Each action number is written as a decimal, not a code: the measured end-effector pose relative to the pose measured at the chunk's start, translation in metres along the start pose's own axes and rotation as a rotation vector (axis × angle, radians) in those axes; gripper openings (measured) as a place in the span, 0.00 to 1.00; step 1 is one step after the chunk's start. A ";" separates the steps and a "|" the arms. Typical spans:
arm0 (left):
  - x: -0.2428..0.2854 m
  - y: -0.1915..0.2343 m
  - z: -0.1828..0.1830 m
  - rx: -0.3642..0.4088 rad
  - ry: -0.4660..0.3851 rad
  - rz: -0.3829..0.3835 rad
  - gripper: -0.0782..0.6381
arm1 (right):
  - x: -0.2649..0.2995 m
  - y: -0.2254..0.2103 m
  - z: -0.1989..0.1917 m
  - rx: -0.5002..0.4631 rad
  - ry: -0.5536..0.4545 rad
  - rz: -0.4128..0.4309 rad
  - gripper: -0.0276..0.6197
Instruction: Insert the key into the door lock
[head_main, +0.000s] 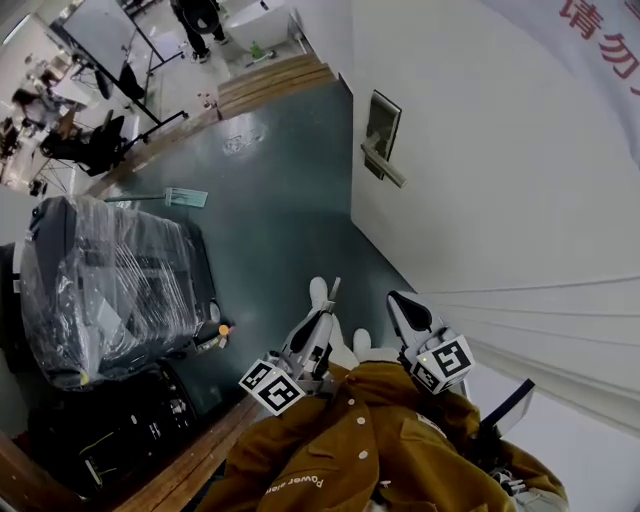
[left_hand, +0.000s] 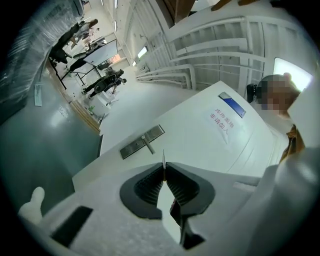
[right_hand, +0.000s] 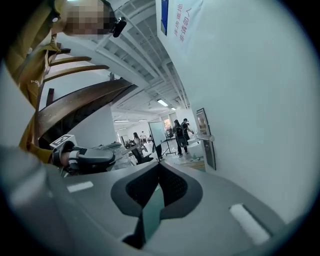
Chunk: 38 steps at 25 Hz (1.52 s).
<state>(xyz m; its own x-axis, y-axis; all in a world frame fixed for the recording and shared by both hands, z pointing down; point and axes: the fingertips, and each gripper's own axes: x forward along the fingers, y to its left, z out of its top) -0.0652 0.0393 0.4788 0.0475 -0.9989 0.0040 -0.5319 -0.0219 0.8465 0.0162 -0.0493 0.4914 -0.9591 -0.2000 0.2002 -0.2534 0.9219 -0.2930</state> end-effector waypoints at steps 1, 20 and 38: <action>0.010 0.006 0.008 -0.007 0.010 -0.011 0.14 | 0.008 -0.007 0.003 -0.002 0.000 -0.017 0.05; 0.150 0.084 0.121 -0.106 0.270 -0.212 0.14 | 0.150 -0.093 0.121 -0.502 0.058 -0.268 0.33; 0.212 0.096 0.109 -0.212 0.298 -0.176 0.14 | 0.182 -0.178 0.067 -0.644 0.378 -0.180 0.24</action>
<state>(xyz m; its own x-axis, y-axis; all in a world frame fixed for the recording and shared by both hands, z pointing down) -0.1980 -0.1788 0.5033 0.3816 -0.9240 -0.0232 -0.3095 -0.1514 0.9388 -0.1219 -0.2719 0.5178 -0.7727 -0.3447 0.5330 -0.1667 0.9204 0.3536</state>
